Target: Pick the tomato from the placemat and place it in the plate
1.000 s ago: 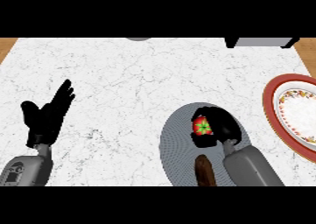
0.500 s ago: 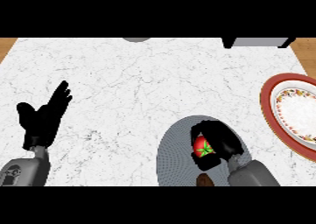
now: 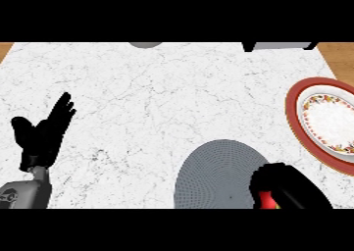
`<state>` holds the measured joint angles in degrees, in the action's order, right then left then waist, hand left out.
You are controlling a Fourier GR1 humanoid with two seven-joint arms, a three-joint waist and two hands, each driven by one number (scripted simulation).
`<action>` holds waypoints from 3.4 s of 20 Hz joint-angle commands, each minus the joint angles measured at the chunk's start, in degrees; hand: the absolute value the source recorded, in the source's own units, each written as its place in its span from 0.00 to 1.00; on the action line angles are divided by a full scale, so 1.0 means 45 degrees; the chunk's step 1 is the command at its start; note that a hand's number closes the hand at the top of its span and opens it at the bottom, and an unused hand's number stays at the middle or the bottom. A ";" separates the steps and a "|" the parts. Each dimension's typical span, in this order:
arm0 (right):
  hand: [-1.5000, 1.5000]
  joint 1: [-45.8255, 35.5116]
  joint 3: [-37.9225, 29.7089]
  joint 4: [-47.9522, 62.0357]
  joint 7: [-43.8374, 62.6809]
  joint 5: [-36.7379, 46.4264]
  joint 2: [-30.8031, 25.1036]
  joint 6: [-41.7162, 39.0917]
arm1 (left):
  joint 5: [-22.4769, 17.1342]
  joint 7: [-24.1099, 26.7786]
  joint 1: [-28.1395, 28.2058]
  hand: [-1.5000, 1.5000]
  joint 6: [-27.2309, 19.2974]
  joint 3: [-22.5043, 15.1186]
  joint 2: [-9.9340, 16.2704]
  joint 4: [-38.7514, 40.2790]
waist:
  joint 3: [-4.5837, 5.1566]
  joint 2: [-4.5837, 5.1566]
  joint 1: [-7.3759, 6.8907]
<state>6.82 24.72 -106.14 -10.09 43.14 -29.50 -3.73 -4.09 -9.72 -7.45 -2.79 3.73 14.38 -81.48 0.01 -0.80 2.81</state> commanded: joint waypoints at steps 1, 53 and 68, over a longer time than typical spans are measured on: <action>1.00 0.1189 -0.1983 -0.2275 -0.0943 -0.0897 -0.0483 0.1901 | 0.0059 -0.0233 -0.0172 0.50 -0.0319 0.0046 -0.0156 -0.0098 | -0.0021 -0.0012 0.0277; 0.00 -0.6731 -1.0917 1.5209 -0.8210 -0.8667 -0.3899 -0.6830 | 0.0413 -0.0146 -0.0620 0.50 0.0448 0.0386 -0.0304 0.0337 | 0.0006 0.0128 -0.0451; 0.00 -0.6807 -1.0713 1.7039 -0.7273 -1.0340 -0.5021 -0.9641 | 0.0311 -0.0363 -0.0700 0.50 0.0773 0.0189 -0.0416 -0.0141 | -0.0064 0.0299 -0.0913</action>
<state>-23.46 -23.46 -33.42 -33.73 -3.34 -50.76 -37.83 -1.92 -10.13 -9.38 -0.20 4.31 12.06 -81.75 -0.16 0.26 -0.57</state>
